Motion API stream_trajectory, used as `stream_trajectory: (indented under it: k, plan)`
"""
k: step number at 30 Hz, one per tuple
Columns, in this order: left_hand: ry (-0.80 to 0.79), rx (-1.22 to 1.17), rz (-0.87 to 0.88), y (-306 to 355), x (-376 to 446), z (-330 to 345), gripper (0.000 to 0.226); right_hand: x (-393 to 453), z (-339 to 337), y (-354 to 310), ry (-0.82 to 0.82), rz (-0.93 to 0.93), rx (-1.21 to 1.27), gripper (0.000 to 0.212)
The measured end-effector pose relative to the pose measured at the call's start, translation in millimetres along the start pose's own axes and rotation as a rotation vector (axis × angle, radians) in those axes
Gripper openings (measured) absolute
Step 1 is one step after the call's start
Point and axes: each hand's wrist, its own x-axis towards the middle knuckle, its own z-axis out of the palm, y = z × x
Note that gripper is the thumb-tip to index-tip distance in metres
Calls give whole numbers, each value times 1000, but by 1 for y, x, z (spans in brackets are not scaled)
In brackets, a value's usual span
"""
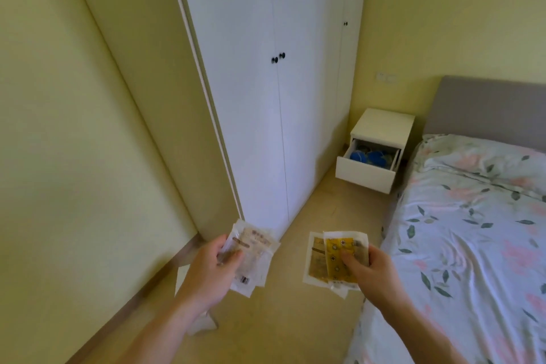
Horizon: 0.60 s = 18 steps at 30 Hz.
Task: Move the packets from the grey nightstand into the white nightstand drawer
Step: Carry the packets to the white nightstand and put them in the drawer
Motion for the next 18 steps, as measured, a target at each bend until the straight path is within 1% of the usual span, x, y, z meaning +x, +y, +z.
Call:
stream_trajectory:
  k: [4, 11, 15, 18]
  plan:
    - [-67, -5, 13, -2, 76, -8, 11, 50, 13, -20, 86, -11, -39, 6]
    - [-213, -16, 122, -2, 218, -30, 10, 137, 58, -47, 232, 3, -32, 6]
    - [-311, 55, 159, 1, 302, -40, 8, 172, 80, -59, 323, 38, -37, 7]
    - [-367, 122, 190, 10, 365, -24, 7, 191, 77, -65, 422, 54, -62, 6]
